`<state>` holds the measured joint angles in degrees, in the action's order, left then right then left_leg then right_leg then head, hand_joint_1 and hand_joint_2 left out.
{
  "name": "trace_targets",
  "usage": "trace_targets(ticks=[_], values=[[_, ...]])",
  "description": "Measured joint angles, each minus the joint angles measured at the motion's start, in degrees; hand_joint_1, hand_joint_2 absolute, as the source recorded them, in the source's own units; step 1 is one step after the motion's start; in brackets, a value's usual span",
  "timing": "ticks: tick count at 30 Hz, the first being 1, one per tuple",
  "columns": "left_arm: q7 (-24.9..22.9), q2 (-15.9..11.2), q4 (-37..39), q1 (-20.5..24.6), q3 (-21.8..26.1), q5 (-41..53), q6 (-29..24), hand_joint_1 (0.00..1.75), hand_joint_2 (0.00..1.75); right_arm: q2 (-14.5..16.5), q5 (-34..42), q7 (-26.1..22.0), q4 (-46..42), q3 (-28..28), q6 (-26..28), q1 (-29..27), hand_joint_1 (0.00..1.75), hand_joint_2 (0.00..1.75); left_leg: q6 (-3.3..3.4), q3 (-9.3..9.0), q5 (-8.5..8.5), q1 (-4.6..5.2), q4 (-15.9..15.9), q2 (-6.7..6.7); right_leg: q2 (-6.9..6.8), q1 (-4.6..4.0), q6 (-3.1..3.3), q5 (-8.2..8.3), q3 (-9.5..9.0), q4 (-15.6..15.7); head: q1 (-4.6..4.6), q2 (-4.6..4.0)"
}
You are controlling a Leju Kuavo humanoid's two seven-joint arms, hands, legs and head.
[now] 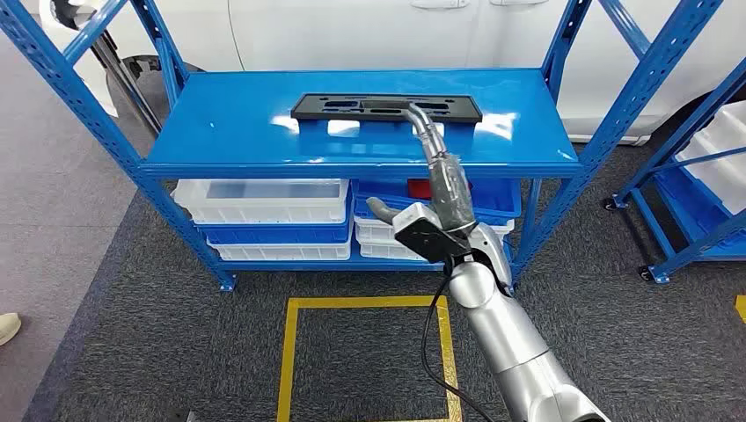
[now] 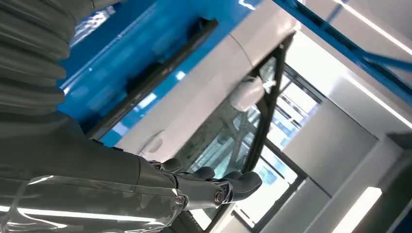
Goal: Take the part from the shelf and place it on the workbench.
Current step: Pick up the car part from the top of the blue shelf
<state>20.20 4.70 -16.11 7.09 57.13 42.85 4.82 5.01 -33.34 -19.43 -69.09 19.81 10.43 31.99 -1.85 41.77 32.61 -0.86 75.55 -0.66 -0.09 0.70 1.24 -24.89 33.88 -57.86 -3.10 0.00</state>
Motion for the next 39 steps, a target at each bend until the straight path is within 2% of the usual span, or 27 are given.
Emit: trace_targets(ticks=[2, 4, 5, 6, 10, 11, 12, 14, 15, 16, 17, 19, 20, 21, 22, 24, 26, 28, 30, 31, 32, 33, 34, 35, 36, 37, 39], values=[[0.0, 0.0, 0.0, 0.0, 0.0, 0.1, -0.1, 0.00, 0.00, 0.3, -1.5, 0.8, 1.1, 0.8, 0.6, 0.6, 0.00, 1.75, -0.06, -1.44, -2.14, -0.13, -3.2, 0.09, 0.02, 0.05, -0.08, -0.05, -0.03, -0.1, 0.00, 0.00], [0.0, 0.0, 0.1, 0.2, 0.1, 0.3, -0.2, 0.00, 0.00, 0.9, -4.5, 2.3, 3.6, 2.5, 1.7, 2.0, 0.00, 1.75, -0.14, -5.20, -6.02, -0.38, -11.1, 0.24, 0.08, 0.06, -0.44, -0.24, -0.06, -0.3, 0.00, 0.00], [0.0, 0.1, 0.2, 0.3, 0.1, 0.4, -0.2, 0.00, 0.00, 1.1, -6.0, 3.2, 4.8, 3.4, 2.3, 2.8, 0.00, 1.75, 0.05, -6.73, -7.17, -0.38, -14.4, 0.24, 0.14, -0.03, -0.75, -0.31, 0.04, -0.5, 0.00, 0.00], [0.0, 0.1, 0.2, 0.4, 0.1, 0.5, -0.2, 0.00, 0.00, 1.4, -7.4, 4.0, 6.0, 4.1, 2.8, 3.6, 0.00, 1.75, 0.30, -7.62, -7.66, -0.33, -16.5, 0.21, 0.20, -0.13, -1.09, -0.32, 0.16, -0.6, 0.00, 0.00], [0.0, 0.3, 0.4, 0.6, 0.4, 0.9, -0.4, 0.00, 0.00, 2.2, -12.7, 7.0, 10.5, 7.0, 4.7, 6.1, 0.00, 1.75, 1.80, -7.61, -7.85, -0.18, -17.2, 0.08, 0.21, -0.11, -2.43, -0.56, 0.55, -0.9, 0.00, 0.00], [0.0, 0.3, 0.4, 0.7, 0.5, 1.0, -0.4, 0.00, 0.00, 2.4, -14.1, 7.8, 11.6, 7.7, 5.2, 6.8, 0.00, 1.75, 2.17, -7.62, -7.99, -0.23, -17.4, 0.10, 0.19, -0.04, -2.68, -1.50, 1.18, -2.3, 0.00, 0.00], [0.0, 0.4, 0.4, 0.8, 0.6, 1.1, -0.4, 0.00, 0.00, 2.5, -15.5, 8.7, 12.8, 8.4, 5.8, 7.5, 0.00, 1.75, 2.49, -7.63, -8.11, -0.25, -17.5, 0.13, 0.17, 0.02, -2.86, -3.02, 2.42, -5.0, 0.00, 0.00], [0.0, 0.4, 0.6, 1.0, 0.8, 1.3, -0.5, 0.00, 0.00, 2.7, -18.4, 10.6, 15.5, 9.8, 6.7, 8.6, 0.00, 1.75, 2.83, -7.55, -8.14, -0.05, -17.5, 0.17, 0.15, 0.03, -2.97, -6.51, 6.19, -12.9, 0.00, 0.00], [-0.1, 0.4, 0.6, 1.0, 0.9, 1.4, -0.5, 0.00, 0.00, 2.7, -19.7, 11.5, 16.8, 10.5, 7.0, 9.0, 0.00, 1.75, 2.92, -7.53, -8.12, 0.07, -17.5, 0.17, 0.15, 0.02, -2.93, -7.39, 7.77, -16.0, 0.00, 0.00], [-0.1, 0.4, 0.7, 1.1, 1.0, 1.5, -0.5, 0.00, 0.00, 2.8, -21.1, 12.5, 18.2, 11.2, 7.3, 9.3, 0.00, 1.75, 2.97, -7.52, -8.11, 0.20, -17.4, 0.16, 0.15, 0.00, -2.80, -7.22, 8.49, -17.3, 0.00, 0.00], [-0.1, 0.5, 0.8, 1.1, 1.0, 1.5, -0.5, 0.00, 0.00, 2.8, -22.4, 13.5, 19.4, 11.8, 7.6, 9.7, 0.00, 1.75, 3.00, -7.52, -8.08, 0.34, -17.4, 0.13, 0.15, -0.07, -2.55, -6.03, 8.14, -16.3, 0.00, 0.00], [-0.1, 0.6, 0.9, 1.2, 1.1, 1.7, -0.5, 0.00, 0.00, 3.1, -25.1, 15.5, 21.7, 12.9, 8.2, 11.0, 0.00, 1.75, 3.02, -7.55, -8.03, 0.60, -17.3, 0.09, 0.14, -0.45, -1.56, -2.15, 4.83, -8.9, 0.00, 0.00], [-0.1, 0.7, 1.0, 1.3, 1.1, 1.9, -0.5, 0.00, 0.00, 3.3, -26.4, 16.5, 22.9, 13.3, 8.5, 11.8, 0.00, 1.75, 2.95, -7.50, -7.99, 0.80, -17.3, 0.09, 0.07, -0.68, -1.07, -0.78, 3.08, -5.1, 0.00, 0.00], [-0.1, 0.9, 1.1, 1.3, 1.1, 2.0, -0.5, 0.00, 0.00, 3.4, -27.7, 17.7, 24.2, 13.7, 8.9, 12.6, 0.00, 1.75, 2.80, -7.43, -7.97, 0.88, -17.3, 0.13, -0.01, -0.91, -0.74, 0.03, 1.83, -2.3, 0.00, 0.00], [-0.1, 0.9, 1.2, 1.4, 1.1, 2.1, -0.6, 0.00, 0.00, 3.6, -29.1, 18.8, 25.5, 14.0, 9.3, 13.3, 0.00, 1.75, 2.56, -7.37, -7.96, 0.88, -17.3, 0.18, -0.05, -1.10, -0.56, 0.18, 1.26, -1.0, 0.00, 0.00], [-0.1, 1.0, 1.3, 1.5, 1.1, 2.2, -0.6, 0.00, 0.00, 3.7, -31.7, 21.3, 28.1, 14.3, 10.2, 14.4, 0.00, 1.75, 2.02, -7.34, -7.93, 0.82, -17.4, 0.29, -0.06, -1.05, -0.51, 0.27, 1.03, -0.4, 0.00, 0.00], [-0.1, 1.1, 1.4, 1.6, 1.1, 2.3, -0.6, 0.00, 0.00, 3.8, -34.2, 23.6, 30.4, 14.4, 11.2, 15.5, 0.00, 0.87, 1.49, -6.98, -7.21, 0.79, -16.4, 0.32, -0.07, -0.65, -0.18, 0.52, 0.54, 0.4, 0.00, 0.00], [-0.1, 1.1, 1.5, 1.7, 1.1, 2.4, -0.7, 0.00, 0.00, 4.0, -36.5, 25.8, 32.9, 14.4, 12.5, 16.7, 0.00, 0.00, 0.93, -4.50, -4.58, 0.55, -11.1, 0.32, -0.11, -0.42, 0.13, 0.59, 0.11, 0.8, -0.01, 0.00], [-0.2, 1.1, 1.6, 1.7, 1.1, 2.6, -0.7, 0.00, 0.00, 4.2, -38.8, 28.0, 35.6, 14.4, 13.9, 17.7, 0.00, 0.00, 0.39, -0.54, -1.87, 0.19, -3.6, 0.32, -0.09, -0.38, 0.22, 0.40, -0.10, 0.8, -0.01, 0.00], [-0.2, 1.1, 1.7, 1.7, 1.1, 2.6, -0.7, 0.00, 0.00, 4.2, -39.9, 29.1, 36.9, 14.3, 14.6, 17.9, 0.00, 0.00, 0.15, 0.69, -1.85, 0.00, -1.7, 0.33, -0.05, -0.35, 0.15, 0.23, -0.27, 0.8, 0.00, 0.00], [-0.2, 1.1, 1.7, 1.6, 1.1, 2.6, -0.7, 0.00, 0.00, 4.2, -41.0, 30.2, 38.2, 14.3, 15.4, 18.1, 0.00, 0.00, -0.04, 0.86, -2.92, -0.18, -2.0, 0.34, -0.01, -0.27, 0.00, 0.03, -0.50, 0.7, 0.00, 0.00], [-0.2, 1.1, 1.7, 1.6, 1.1, 2.7, -0.7, 0.00, 0.00, 4.2, -42.1, 31.2, 39.5, 14.2, 16.1, 18.3, 0.00, 0.00, -0.18, -0.09, -4.94, -0.36, -4.5, 0.36, 0.04, -0.17, -0.22, -0.25, -0.81, 0.7, 0.00, 0.00], [-0.2, 1.1, 1.7, 1.6, 1.1, 2.7, -0.7, 0.00, 0.00, 4.2, -43.3, 32.4, 40.7, 14.0, 16.9, 18.7, 0.00, 0.00, -0.27, -1.83, -7.28, -0.55, -8.6, 0.41, 0.08, -0.08, -0.51, -0.60, -1.14, 0.6, 0.00, 0.00], [-0.2, 1.2, 1.8, 1.7, 1.1, 2.8, -0.7, 0.00, 0.00, 4.2, -44.4, 33.5, 41.9, 13.8, 17.8, 19.2, 0.00, 0.00, -0.26, -3.70, -8.79, -0.53, -12.5, 0.44, 0.13, -0.10, -0.88, -0.98, -1.37, 0.4, -0.01, 0.00], [-0.2, 1.2, 1.9, 1.8, 1.1, 2.9, -0.7, 0.00, 0.00, 4.2, -45.5, 34.7, 43.0, 13.5, 18.5, 19.7, 0.00, 0.00, 0.02, -5.09, -9.61, -0.49, -15.3, 0.45, 0.19, -0.16, -1.25, -1.26, -1.50, 0.3, -0.01, 0.00], [-0.3, 1.2, 1.9, 1.8, 1.1, 3.0, -0.7, 0.00, 0.00, 4.2, -46.5, 35.9, 44.0, 13.2, 19.2, 20.2, 0.00, 0.00, 0.39, -5.85, -9.67, -0.41, -16.9, 0.44, 0.22, -0.25, -1.60, -1.45, -1.55, 0.2, -0.01, 0.00], [-0.4, 1.2, 2.1, 1.8, 1.1, 3.1, -0.7, 0.00, 0.00, 4.1, -48.3, 37.8, 45.8, 12.5, 20.0, 20.6, 0.00, 0.00, 1.41, -6.16, -9.09, -0.32, -17.2, 0.31, 0.25, -0.32, -2.23, -1.52, -1.68, 0.1, -0.01, 0.00]])
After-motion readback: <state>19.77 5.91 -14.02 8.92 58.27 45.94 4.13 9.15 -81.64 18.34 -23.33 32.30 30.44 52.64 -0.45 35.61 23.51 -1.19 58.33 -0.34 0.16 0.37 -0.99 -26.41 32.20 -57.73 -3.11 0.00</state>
